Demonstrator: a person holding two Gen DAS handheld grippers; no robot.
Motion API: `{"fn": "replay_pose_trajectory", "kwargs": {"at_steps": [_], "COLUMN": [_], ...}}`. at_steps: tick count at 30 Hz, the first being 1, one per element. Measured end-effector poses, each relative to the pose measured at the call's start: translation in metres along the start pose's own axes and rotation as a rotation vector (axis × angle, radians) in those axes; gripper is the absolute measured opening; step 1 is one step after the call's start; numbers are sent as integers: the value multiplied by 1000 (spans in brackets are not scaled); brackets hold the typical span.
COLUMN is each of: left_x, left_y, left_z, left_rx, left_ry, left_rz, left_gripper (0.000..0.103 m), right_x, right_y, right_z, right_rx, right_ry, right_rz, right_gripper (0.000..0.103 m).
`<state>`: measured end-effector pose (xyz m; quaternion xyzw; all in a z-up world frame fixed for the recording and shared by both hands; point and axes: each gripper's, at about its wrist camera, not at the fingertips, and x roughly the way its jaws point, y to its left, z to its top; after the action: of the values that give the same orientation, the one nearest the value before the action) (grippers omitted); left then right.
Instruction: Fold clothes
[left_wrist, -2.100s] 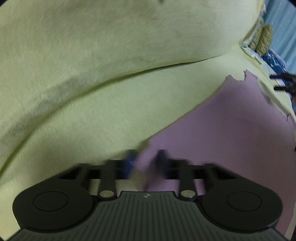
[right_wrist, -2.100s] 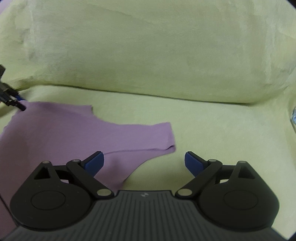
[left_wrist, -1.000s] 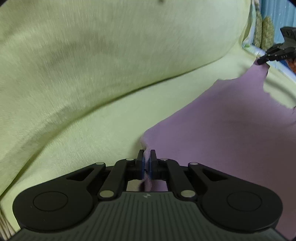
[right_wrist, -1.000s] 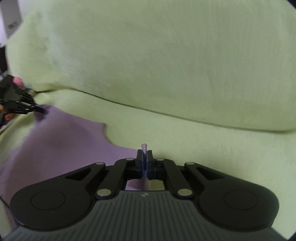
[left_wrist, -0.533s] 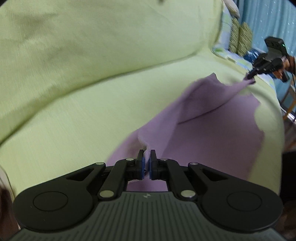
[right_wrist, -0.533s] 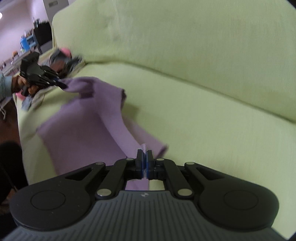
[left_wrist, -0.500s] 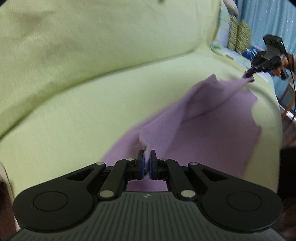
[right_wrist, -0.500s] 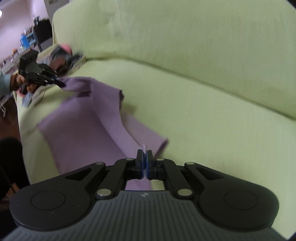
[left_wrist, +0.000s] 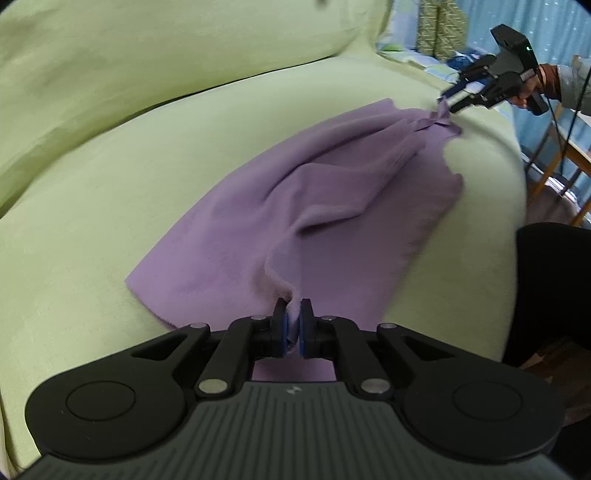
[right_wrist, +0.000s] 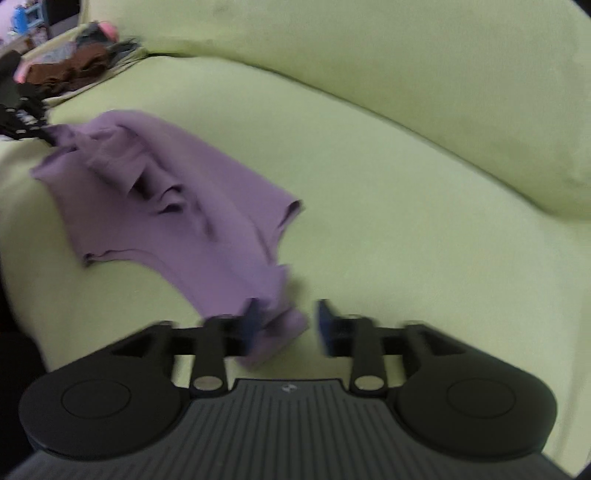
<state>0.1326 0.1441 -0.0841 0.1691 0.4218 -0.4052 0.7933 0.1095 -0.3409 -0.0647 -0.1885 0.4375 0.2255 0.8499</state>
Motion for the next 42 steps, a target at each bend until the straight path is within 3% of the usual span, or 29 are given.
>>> {"fn": "replay_pose_trajectory", "kwargs": {"at_steps": [2, 4, 7, 12, 16, 18, 21, 23, 24, 25, 31, 38, 42], "left_x": [-6, -10, -13, -19, -37, -39, -37, -33, -29, -26, -19, 1, 5], "left_y": [0, 1, 2, 0, 0, -3, -10, -11, -12, -13, -23, -29, -26], "left_z": [-3, -6, -11, -16, -18, -17, -15, -15, -15, -16, -18, -21, -17], "left_rx": [14, 25, 73, 109, 43, 21, -6, -18, -21, -24, -30, 12, -5], "left_ry": [18, 36, 91, 123, 58, 25, -21, -25, -17, -9, -4, 56, 50], "left_rz": [0, 13, 66, 115, 126, 129, 127, 123, 122, 122, 102, 174, 161], "left_gripper": [5, 7, 12, 12, 16, 29, 31, 31, 31, 31, 31, 33, 33], "right_x": [-13, -21, -10, 27, 37, 45, 54, 60, 63, 68, 60, 38, 36], "right_y": [7, 19, 51, 97, 107, 102, 102, 107, 109, 112, 128, 133, 133], "right_z": [7, 15, 25, 25, 31, 34, 37, 37, 36, 38, 46, 38, 35], "right_rx": [72, 157, 205, 145, 123, 149, 179, 161, 147, 136, 78, 42, 50], "right_ry": [-90, -166, -158, -88, -102, -98, -80, -69, -74, -78, -88, -62, -52], "right_rz": [52, 164, 274, 180, 176, 170, 194, 204, 205, 205, 234, 244, 248], "right_gripper": [38, 34, 33, 30, 30, 30, 28, 18, 6, 0, 0, 0, 0]}}
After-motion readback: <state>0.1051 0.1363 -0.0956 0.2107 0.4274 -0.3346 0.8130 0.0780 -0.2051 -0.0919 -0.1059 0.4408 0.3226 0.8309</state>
